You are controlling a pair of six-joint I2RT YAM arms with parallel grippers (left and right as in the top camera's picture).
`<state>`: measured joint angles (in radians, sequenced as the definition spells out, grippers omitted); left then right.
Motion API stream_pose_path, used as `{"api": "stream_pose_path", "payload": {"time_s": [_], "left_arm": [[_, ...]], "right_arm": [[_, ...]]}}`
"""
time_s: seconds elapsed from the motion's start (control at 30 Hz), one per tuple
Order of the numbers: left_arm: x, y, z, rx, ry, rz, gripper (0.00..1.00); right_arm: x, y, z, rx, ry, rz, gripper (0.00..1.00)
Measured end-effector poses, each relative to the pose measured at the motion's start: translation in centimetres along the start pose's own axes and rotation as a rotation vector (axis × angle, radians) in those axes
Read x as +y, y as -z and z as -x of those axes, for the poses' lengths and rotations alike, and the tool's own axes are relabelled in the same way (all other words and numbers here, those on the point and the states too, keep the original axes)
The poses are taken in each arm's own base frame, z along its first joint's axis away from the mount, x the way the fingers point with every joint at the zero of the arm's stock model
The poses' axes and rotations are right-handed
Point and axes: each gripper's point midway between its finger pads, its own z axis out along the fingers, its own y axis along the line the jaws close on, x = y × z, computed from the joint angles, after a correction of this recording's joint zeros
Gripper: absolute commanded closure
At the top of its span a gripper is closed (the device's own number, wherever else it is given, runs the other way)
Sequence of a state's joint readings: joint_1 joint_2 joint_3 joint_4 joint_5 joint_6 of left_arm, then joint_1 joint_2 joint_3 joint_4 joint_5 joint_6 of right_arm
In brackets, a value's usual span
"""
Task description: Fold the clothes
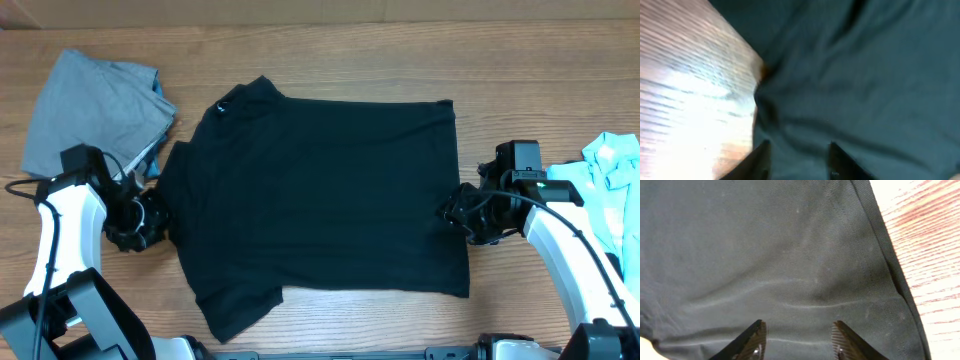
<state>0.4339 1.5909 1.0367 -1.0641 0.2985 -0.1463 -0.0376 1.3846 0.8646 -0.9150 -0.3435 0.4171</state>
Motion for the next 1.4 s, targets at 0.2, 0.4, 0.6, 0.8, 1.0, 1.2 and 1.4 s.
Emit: {"api": "stream_pose_path", "payload": {"time_s": [0.2,0.4,0.6,0.8,1.0,1.2,1.4], "left_arm": [[-1.1,0.6,-2.3,0.076,-0.049,-0.063,0.6],[-2.3,4.0,-4.9,0.023,-0.093,-0.101,0.46],[-2.1,5.6,-6.0,-0.043,-0.05,-0.08,0.39],[-0.3,2.0,-6.9,0.011,0.051,-0.037,0.36],[1.0,-1.3,-9.1,0.128,0.14,-0.018,0.4],[1.6,-2.6,-9.3,0.149,0.185,-0.003,0.41],[2.5,-3.7,-9.6,0.142,0.235,0.031,0.41]], "right_arm": [[0.9,2.2,-0.8,-0.044,0.022,0.041,0.46],[2.0,6.5,-2.3,-0.156,0.062,0.105,0.39],[1.9,8.0,-3.6,-0.186,0.061,0.124,0.38],[1.8,7.9,-3.7,-0.177,0.051,0.12,0.37],[1.8,7.9,-3.8,-0.172,0.041,0.118,0.37],[1.8,7.9,-3.7,-0.174,0.039,0.119,0.36],[2.0,8.0,-3.4,-0.188,0.044,0.126,0.33]]}}
